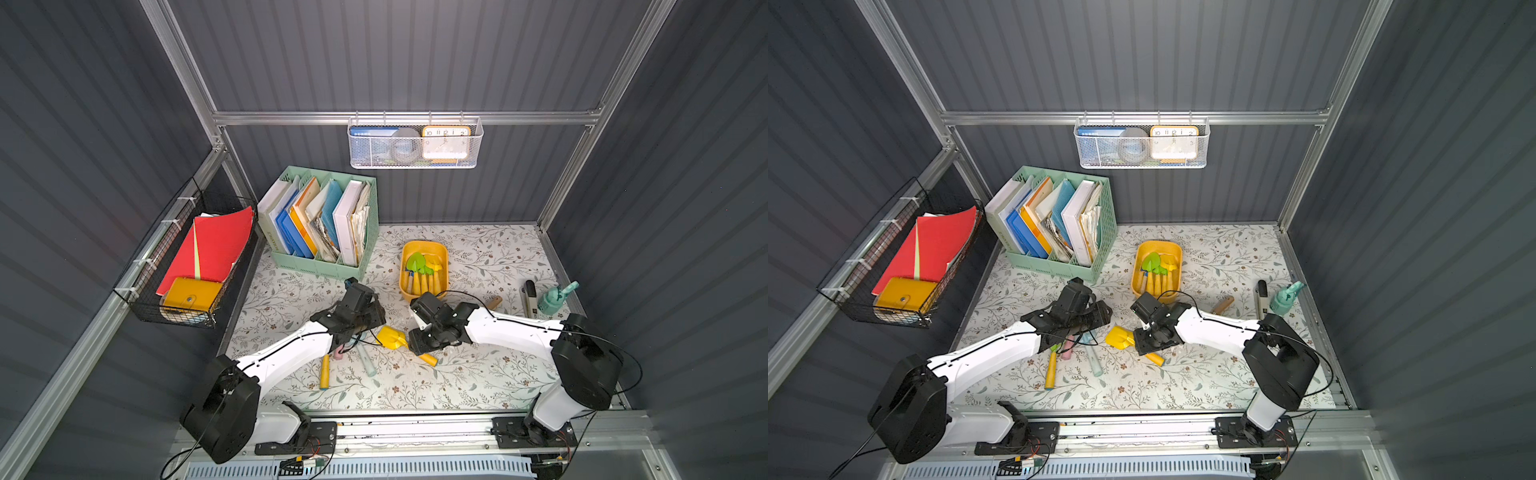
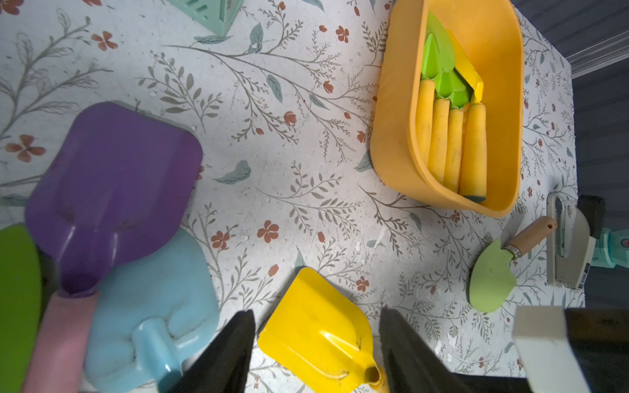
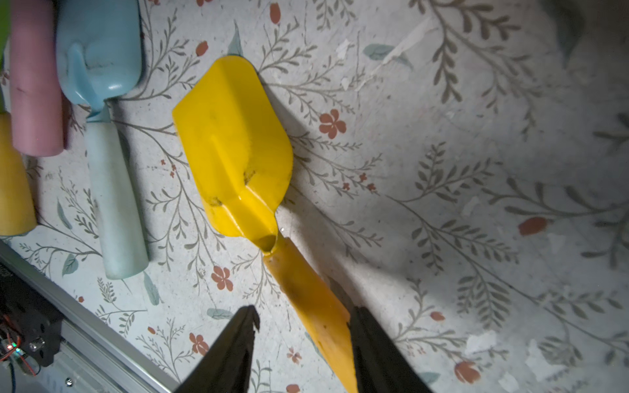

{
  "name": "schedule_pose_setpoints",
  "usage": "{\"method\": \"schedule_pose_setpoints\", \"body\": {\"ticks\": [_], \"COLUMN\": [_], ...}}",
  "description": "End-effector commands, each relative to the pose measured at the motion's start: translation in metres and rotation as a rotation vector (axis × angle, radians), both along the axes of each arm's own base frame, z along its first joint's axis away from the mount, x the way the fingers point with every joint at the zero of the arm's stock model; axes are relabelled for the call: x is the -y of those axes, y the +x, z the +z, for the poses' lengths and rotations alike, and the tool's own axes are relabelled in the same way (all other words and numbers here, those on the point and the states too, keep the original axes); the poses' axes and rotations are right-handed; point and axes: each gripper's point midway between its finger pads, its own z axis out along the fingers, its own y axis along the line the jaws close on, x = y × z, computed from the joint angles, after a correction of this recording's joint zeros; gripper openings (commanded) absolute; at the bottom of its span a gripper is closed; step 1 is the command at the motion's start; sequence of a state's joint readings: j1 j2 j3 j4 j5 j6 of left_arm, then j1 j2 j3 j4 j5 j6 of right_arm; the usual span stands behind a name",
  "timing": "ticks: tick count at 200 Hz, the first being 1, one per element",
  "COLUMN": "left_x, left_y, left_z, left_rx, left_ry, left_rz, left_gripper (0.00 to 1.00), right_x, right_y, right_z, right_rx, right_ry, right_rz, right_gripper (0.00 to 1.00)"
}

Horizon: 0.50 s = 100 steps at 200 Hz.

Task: Put the shovel into the storage box
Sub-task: Pick up the shovel from the center of the board.

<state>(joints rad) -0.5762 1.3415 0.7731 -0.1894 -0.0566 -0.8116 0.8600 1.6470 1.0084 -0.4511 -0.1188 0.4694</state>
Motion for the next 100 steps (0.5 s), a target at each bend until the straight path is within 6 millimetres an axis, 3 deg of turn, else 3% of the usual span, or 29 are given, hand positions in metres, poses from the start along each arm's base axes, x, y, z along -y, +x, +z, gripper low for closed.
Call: {"method": "schedule_pose_setpoints", "body": {"ticks": [1,100], "left_x": [-0.001,-0.003], "left_y": [-0.005,-0.007], "left_z": [-0.013,-0.015], "left_rx": [-0.033,-0.036], "left_ry": [0.006,0.002], "left_rz": [0.003,0.01], "left_gripper": [0.64,0.64], "right_x": [-0.002,-0.006], "right_y": [-0.002,-0.006], "right_z": [-0.004,-0.026], "right_rx": [0.002,0.067], "right_ry": [-0.039,-0.193], "right_rz": [0.02,0.082], "right_gripper": [0.47,0.35]}}
